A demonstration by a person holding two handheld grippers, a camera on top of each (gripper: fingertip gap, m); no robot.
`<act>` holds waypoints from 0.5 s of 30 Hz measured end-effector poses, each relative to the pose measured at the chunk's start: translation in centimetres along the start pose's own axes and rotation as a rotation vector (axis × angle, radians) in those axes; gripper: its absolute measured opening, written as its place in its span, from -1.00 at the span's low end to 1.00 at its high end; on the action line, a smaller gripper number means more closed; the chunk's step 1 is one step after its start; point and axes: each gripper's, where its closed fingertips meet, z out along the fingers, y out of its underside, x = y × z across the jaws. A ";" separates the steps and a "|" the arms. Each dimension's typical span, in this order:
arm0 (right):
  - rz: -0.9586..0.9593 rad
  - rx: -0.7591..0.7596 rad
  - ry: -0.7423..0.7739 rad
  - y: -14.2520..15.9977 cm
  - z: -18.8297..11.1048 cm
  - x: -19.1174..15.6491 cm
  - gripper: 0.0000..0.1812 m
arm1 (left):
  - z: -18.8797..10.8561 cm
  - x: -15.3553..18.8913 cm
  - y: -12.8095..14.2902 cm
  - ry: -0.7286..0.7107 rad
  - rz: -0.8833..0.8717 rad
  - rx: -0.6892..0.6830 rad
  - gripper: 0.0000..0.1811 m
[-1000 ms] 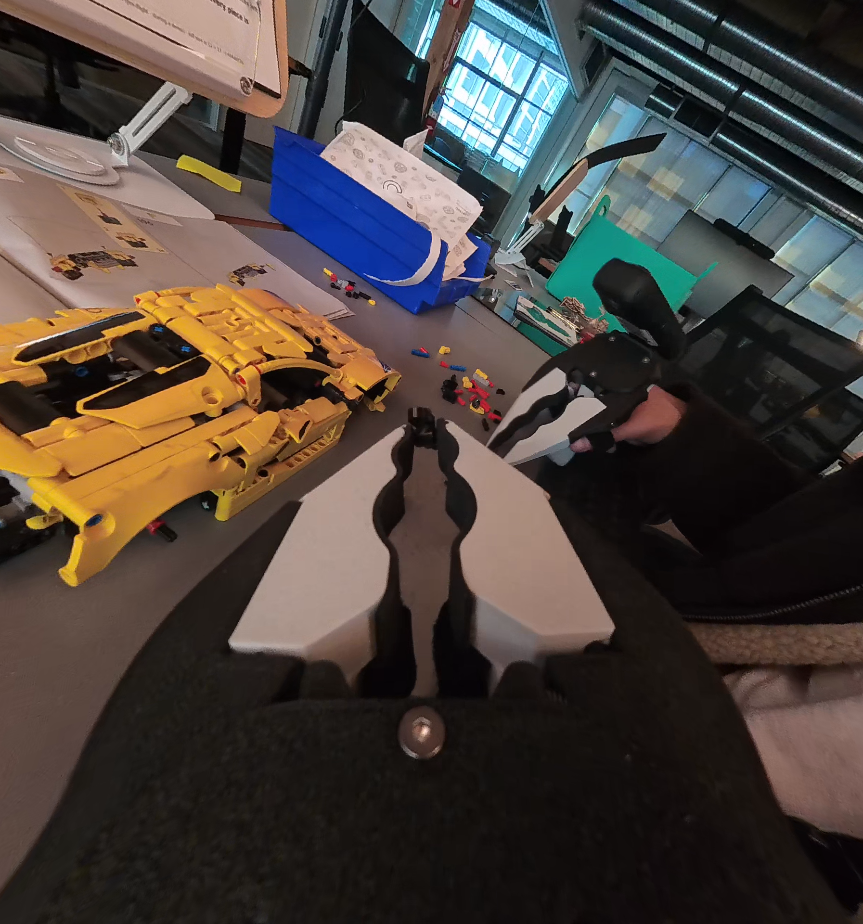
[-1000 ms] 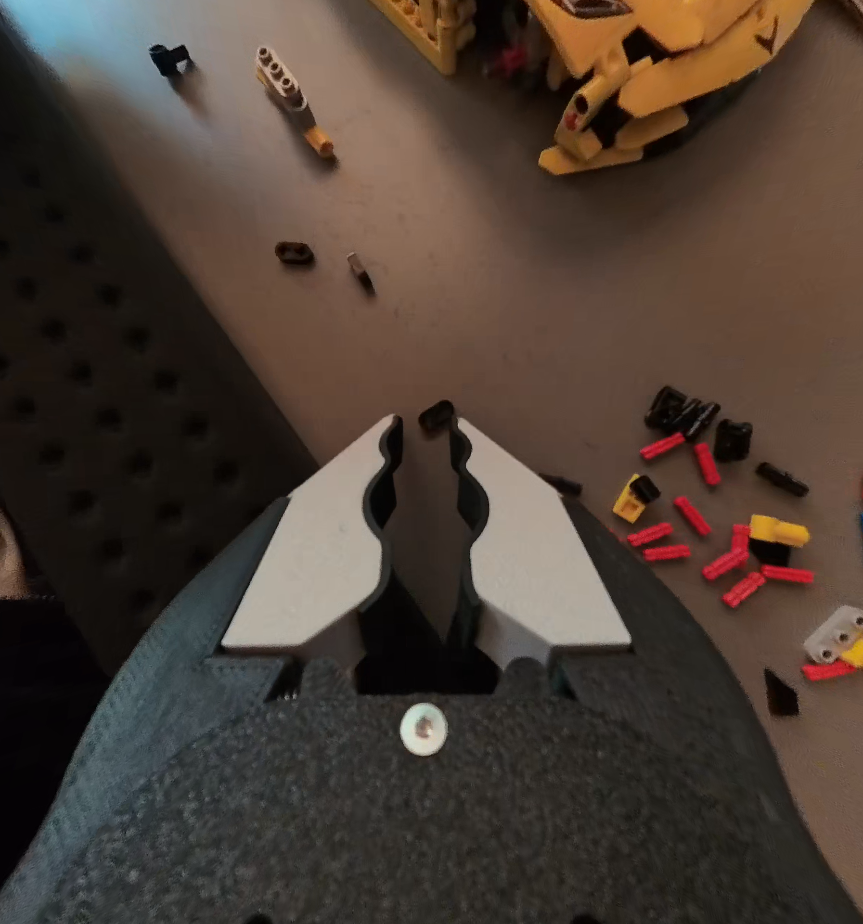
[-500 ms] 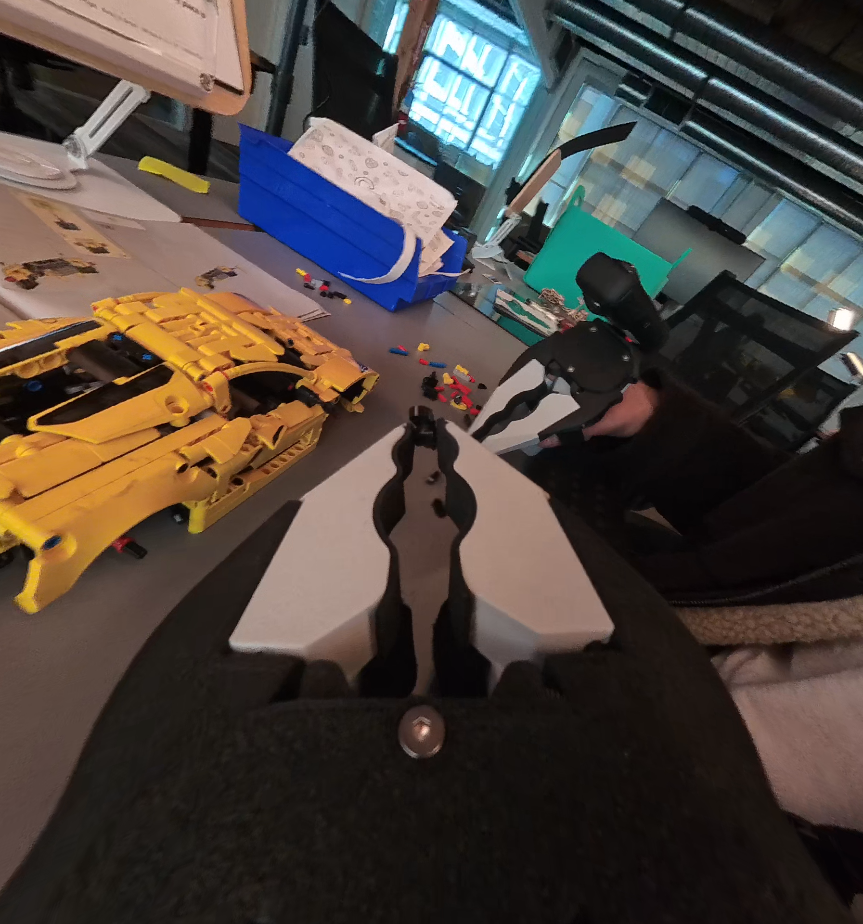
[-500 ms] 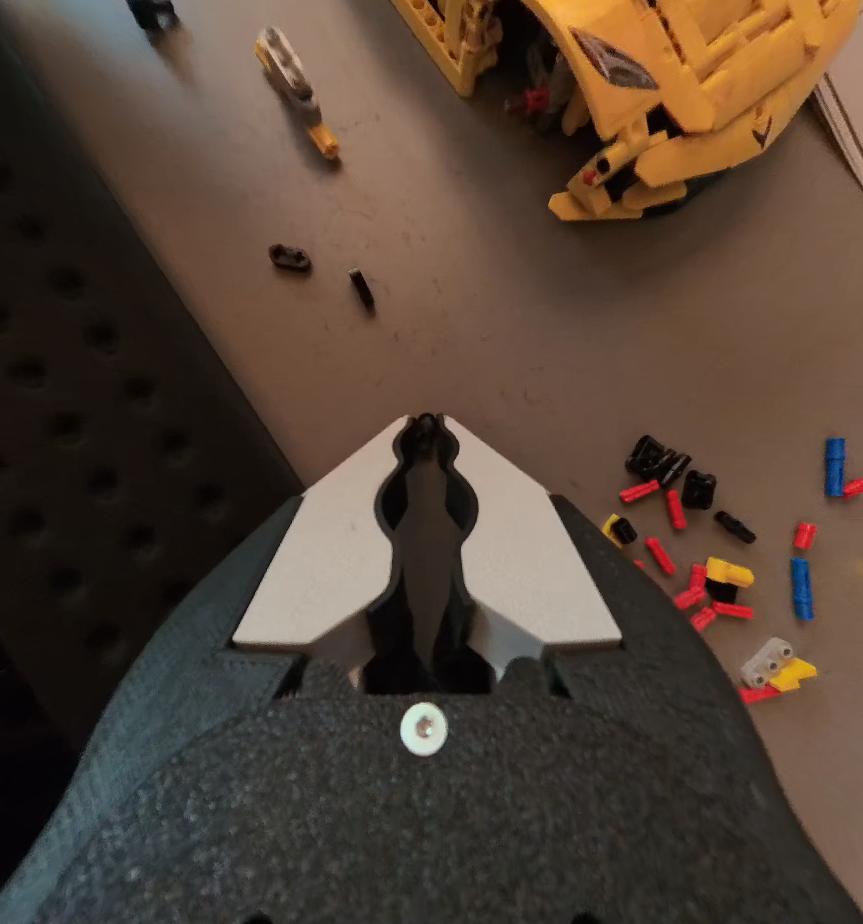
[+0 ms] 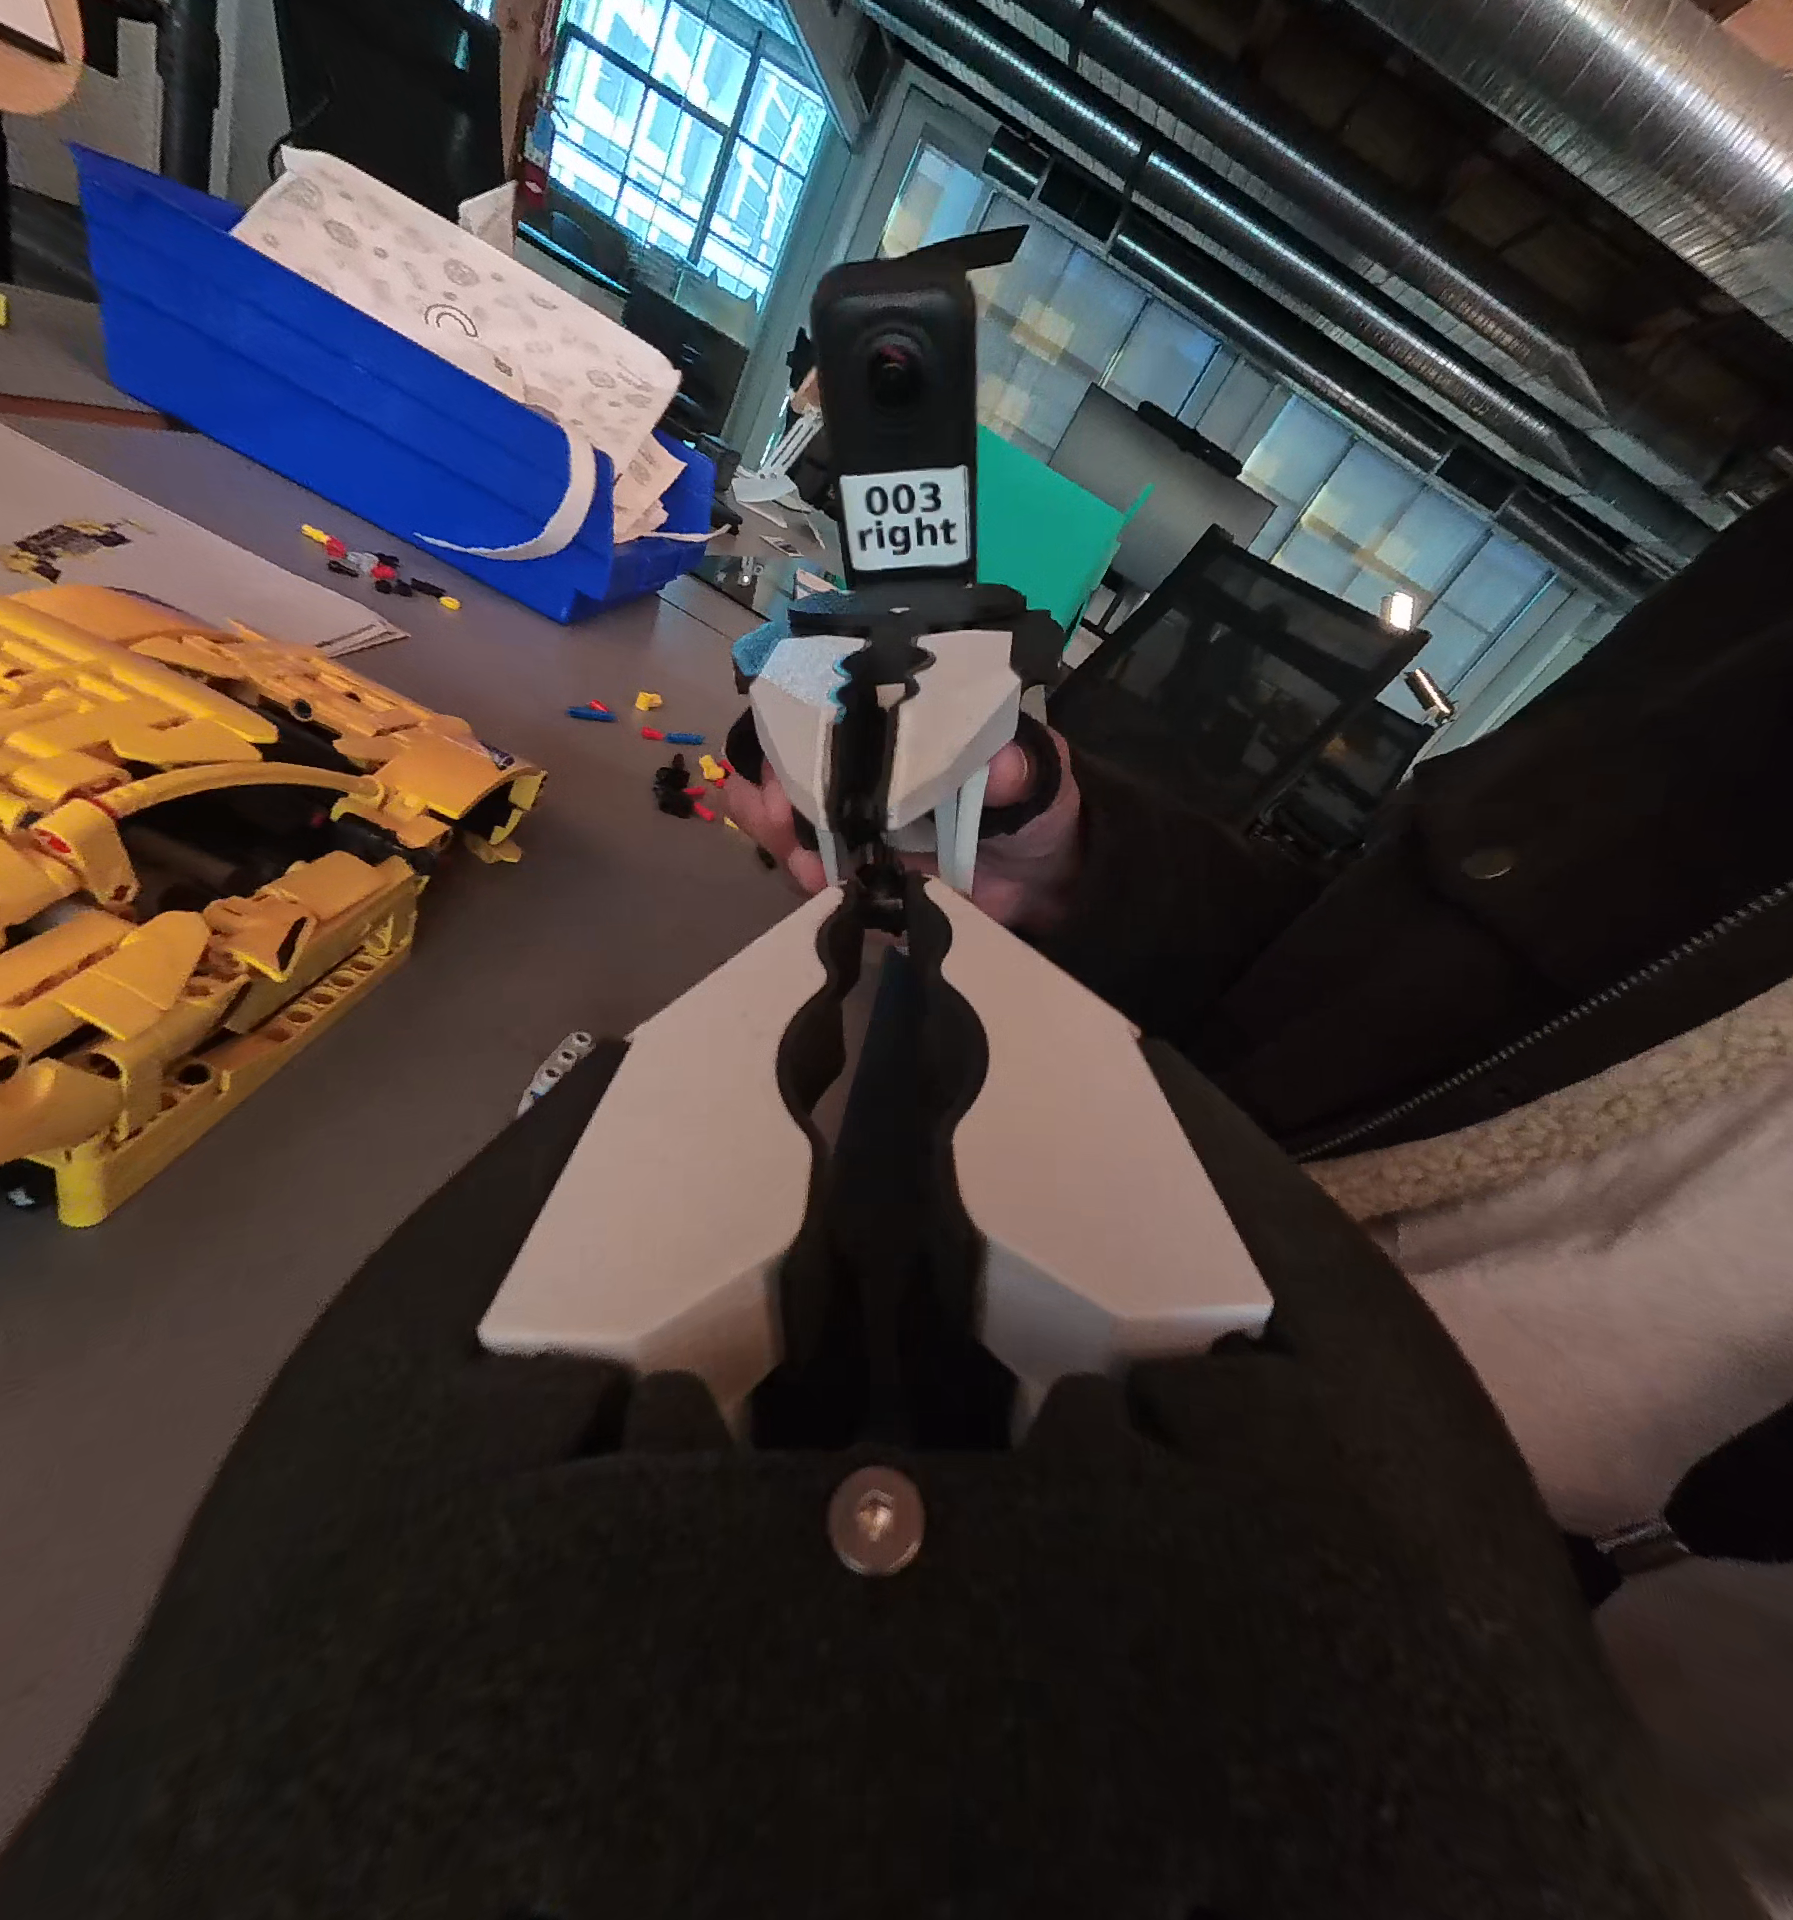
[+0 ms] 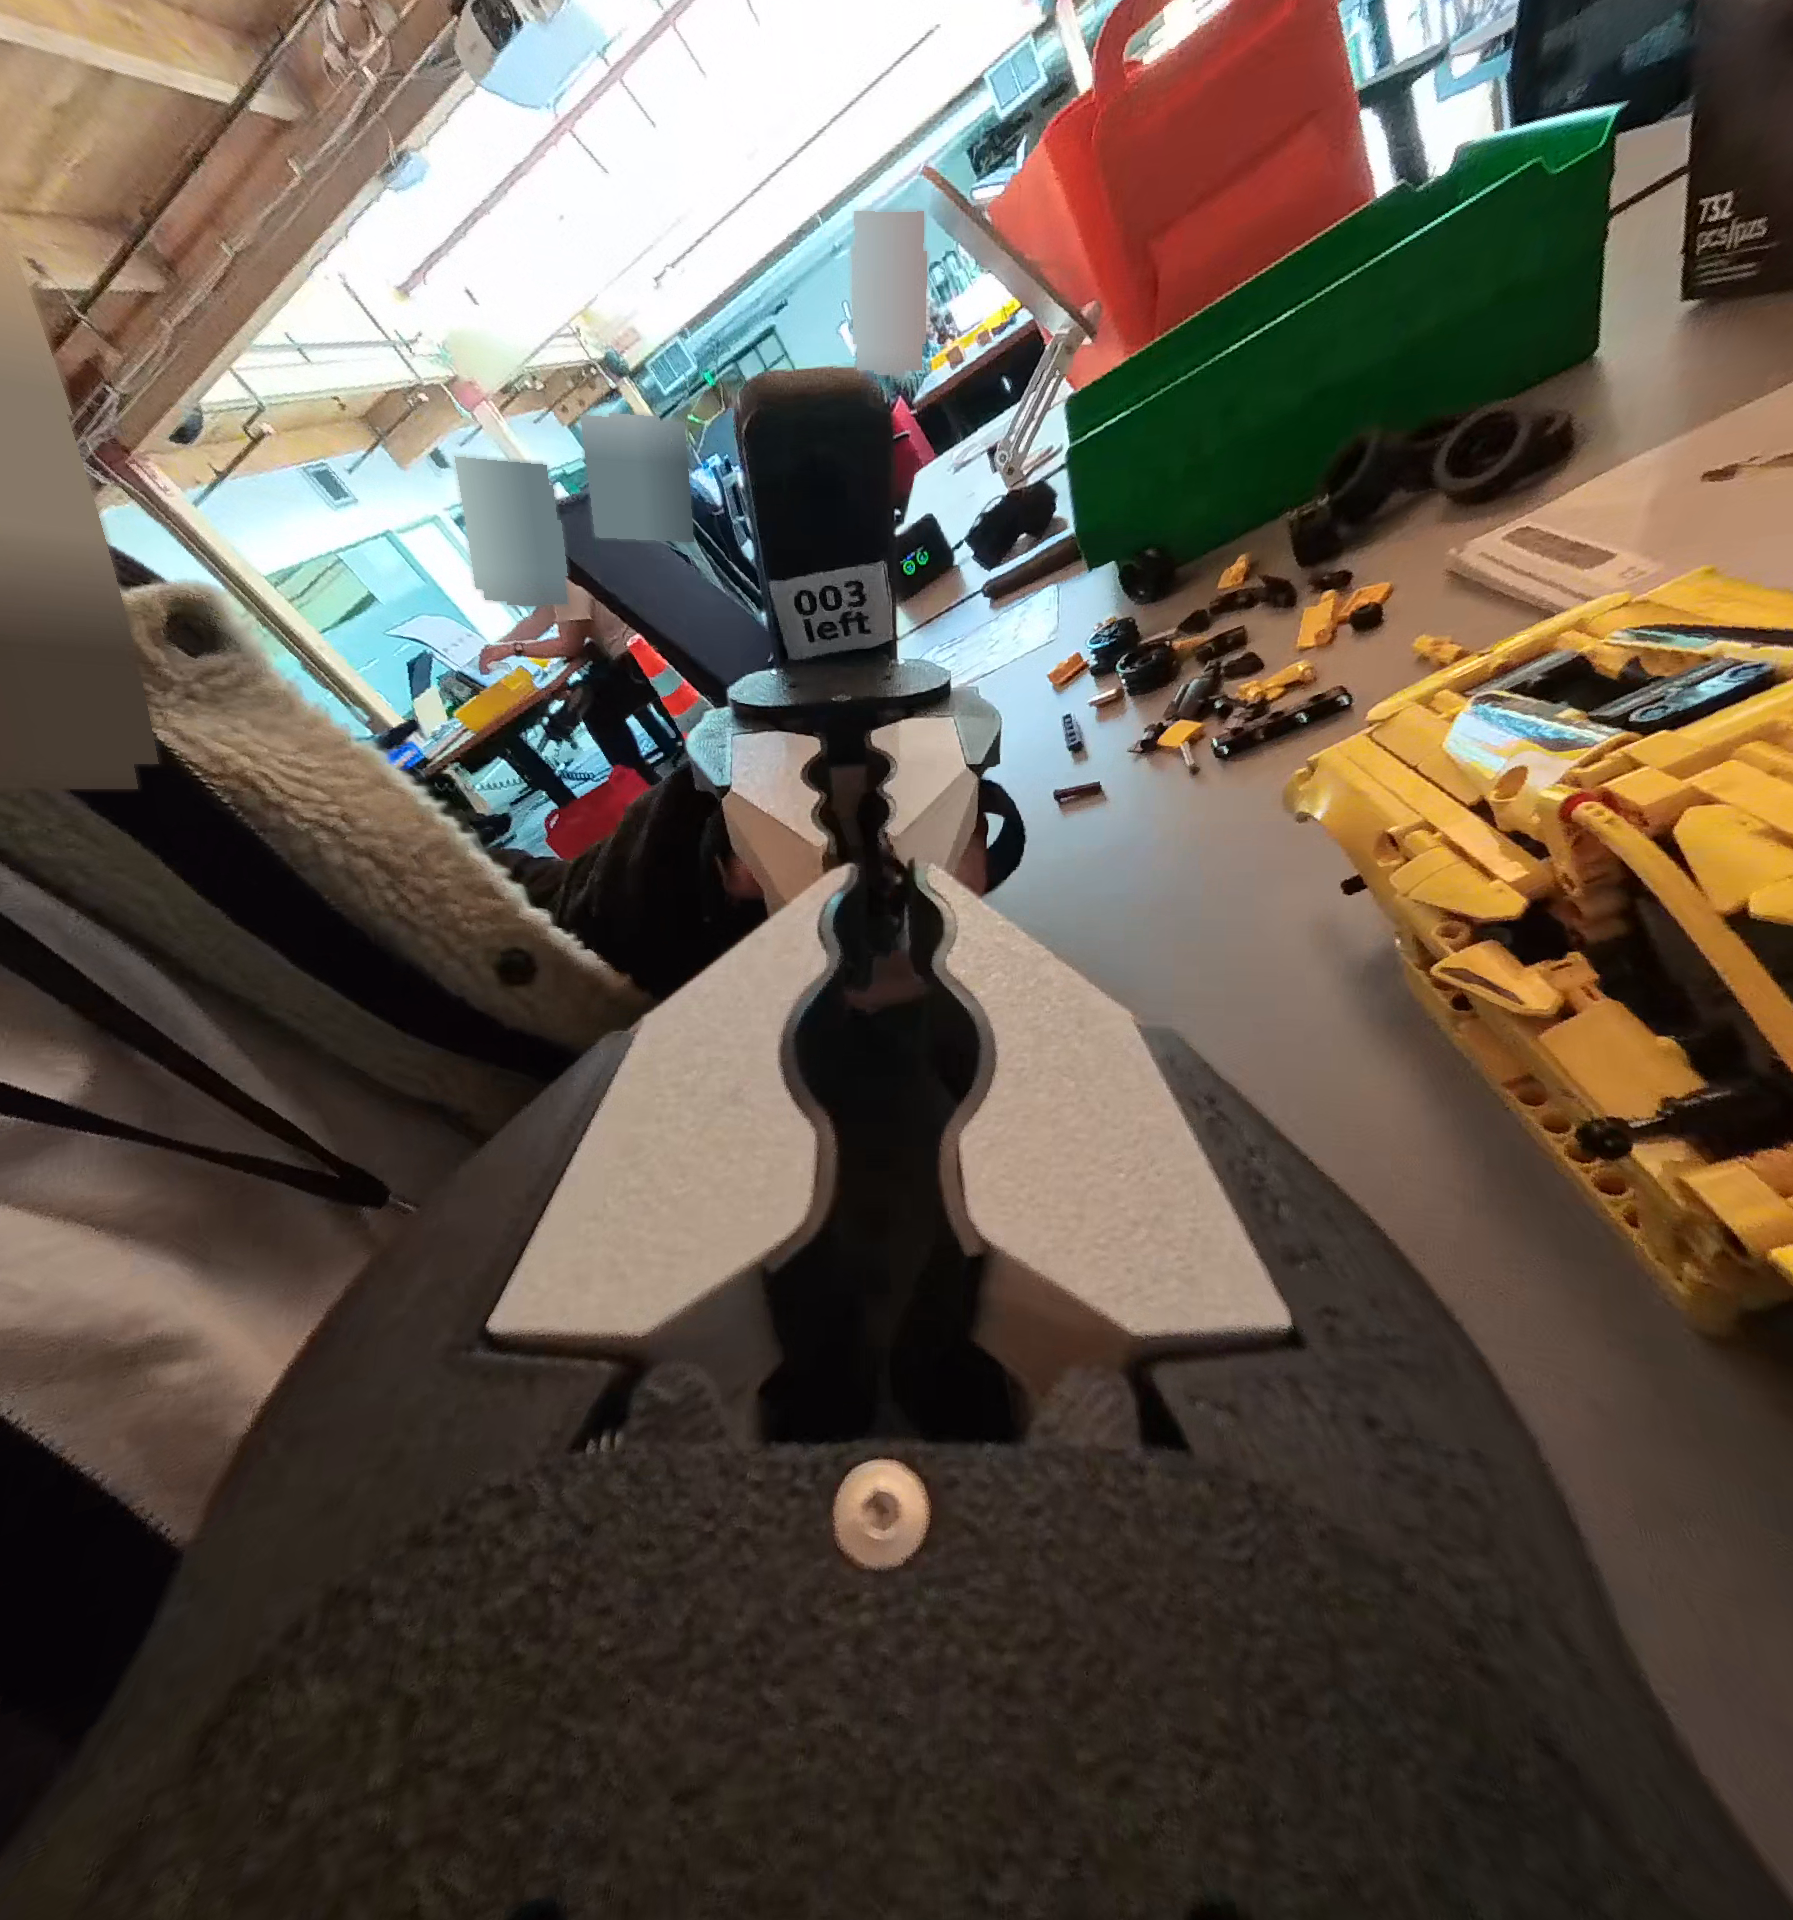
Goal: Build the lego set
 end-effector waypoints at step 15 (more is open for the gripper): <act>0.084 -0.020 -0.040 0.6 -0.1 0.4 -0.94 | 0.1 -0.8 0.4 -0.026 -0.041 -0.027 -0.93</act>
